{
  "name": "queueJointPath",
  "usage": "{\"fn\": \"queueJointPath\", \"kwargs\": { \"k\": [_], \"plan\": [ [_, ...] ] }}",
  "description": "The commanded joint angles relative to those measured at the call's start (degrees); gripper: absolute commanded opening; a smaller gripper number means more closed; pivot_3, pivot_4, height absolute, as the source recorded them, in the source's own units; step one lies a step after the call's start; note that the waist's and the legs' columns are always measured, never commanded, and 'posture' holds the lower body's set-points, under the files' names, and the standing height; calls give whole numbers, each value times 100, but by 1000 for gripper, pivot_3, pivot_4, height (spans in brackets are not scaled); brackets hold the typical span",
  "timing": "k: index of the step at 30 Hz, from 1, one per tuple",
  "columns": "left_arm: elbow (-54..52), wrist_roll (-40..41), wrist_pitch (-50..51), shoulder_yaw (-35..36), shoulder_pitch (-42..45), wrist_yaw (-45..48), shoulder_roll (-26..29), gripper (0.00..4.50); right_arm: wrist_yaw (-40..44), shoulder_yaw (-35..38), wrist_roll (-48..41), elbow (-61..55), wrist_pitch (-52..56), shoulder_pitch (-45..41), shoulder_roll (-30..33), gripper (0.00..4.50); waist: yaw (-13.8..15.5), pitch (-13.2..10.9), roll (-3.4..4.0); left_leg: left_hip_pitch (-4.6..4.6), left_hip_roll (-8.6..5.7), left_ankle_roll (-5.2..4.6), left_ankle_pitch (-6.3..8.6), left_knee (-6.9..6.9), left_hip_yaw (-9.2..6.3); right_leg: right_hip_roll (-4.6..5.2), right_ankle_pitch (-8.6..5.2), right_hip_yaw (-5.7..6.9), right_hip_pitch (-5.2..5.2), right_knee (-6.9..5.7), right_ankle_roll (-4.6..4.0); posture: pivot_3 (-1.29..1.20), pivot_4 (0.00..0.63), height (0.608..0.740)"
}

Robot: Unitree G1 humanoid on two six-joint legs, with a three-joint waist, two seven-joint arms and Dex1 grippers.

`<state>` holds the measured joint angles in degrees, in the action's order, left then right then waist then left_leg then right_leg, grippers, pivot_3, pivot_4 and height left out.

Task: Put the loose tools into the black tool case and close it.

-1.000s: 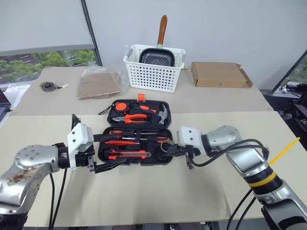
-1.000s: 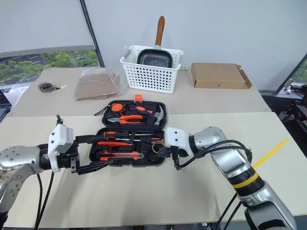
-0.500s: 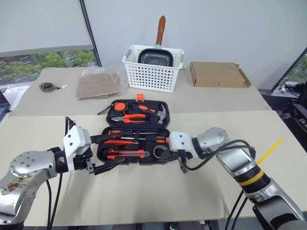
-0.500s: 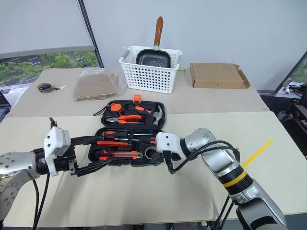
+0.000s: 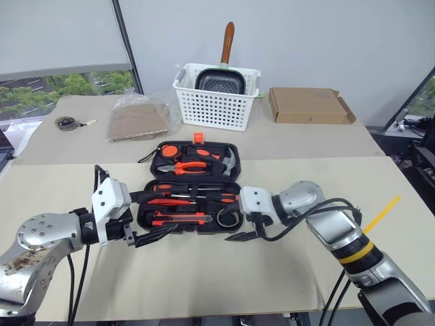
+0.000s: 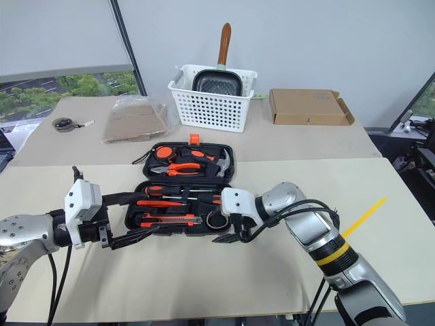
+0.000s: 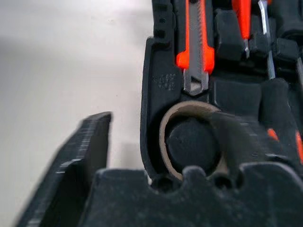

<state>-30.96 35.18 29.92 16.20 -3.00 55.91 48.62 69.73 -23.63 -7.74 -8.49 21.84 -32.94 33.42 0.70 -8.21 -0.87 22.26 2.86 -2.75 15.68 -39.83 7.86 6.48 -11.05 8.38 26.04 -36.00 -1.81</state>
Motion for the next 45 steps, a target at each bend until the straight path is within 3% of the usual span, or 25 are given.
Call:
{"fn": "queueJointPath", "kwargs": {
  "k": [1, 7, 12, 18, 26, 29, 40, 45],
  "plan": [
    [293, 199, -101, 270, 198, -189, -232, 4500, -256, 729, -578, -102, 378, -327, -219, 4459, -2, 0, 0, 0, 0, 0, 0, 0, 0, 0, 0, 0, 0, 0, 0, 0, 150, 700],
    [1688, 80, -34, 150, 1009, -632, -697, 4500, -1033, 1140, -332, 1270, 125, -626, -587, 4459, 13, 1, -3, -11, 1, 2, -2, -1, -4, -3, 2, 9, -14, -7, -1, 0, 150, 700],
    [3620, -359, -172, 69, 2263, -1053, -882, 4500, -1881, 1721, -614, 2639, 975, -1236, -1084, 4459, -11, -2, -9, 0, -3, 37, -33, -3, 3, -4, 9, 8, -6, -10, -12, 0, 150, 700],
    [5359, -709, -109, -278, 3354, -733, -905, 4500, -2832, 2289, -622, 4149, 1645, -2017, -1525, 4459, -98, 0, -11, 5, -3, 46, -43, 5, 15, -5, 18, 7, 2, -9, -26, 0, 150, 700],
    [7270, -1213, -294, -555, 4425, -630, -1025, 4500, -3154, 3072, -1071, 5499, 2081, -2768, -2013, 4459, -183, 0, -12, 17, -6, 46, -43, 10, 17, -9, 41, 15, 3, -18, -60, 0, 150, 700],
    [7534, -1274, -366, -522, 4585, -594, -1064, 4500, -3180, 3134, -1054, 5767, 1970, -2892, -2078, 3794, -205, 0, -12, 17, -6, 46, -43, 12, 18, -8, 41, 13, 3, -17, -59, 0, 150, 700],
    [7802, -1309, -389, -340, 4656, -613, -1112, 4500, -3176, 3153, -936, 6063, 1711, -3010, -2142, 36, -286, 1, -12, 15, -3, 48, -44, 10, 16, -6, 38, 11, 3, -23, -48, 0, 150, 700],
    [8114, -1188, -166, -90, 4799, -710, -1157, 4500, -3139, 3162, -943, 6131, 1660, -3052, -2143, 36, -295, 0, -12, 15, -4, 48, -44, 10, 16, -5, 40, 10, 3, -24, -44, 0, 150, 700]
  ]
}}
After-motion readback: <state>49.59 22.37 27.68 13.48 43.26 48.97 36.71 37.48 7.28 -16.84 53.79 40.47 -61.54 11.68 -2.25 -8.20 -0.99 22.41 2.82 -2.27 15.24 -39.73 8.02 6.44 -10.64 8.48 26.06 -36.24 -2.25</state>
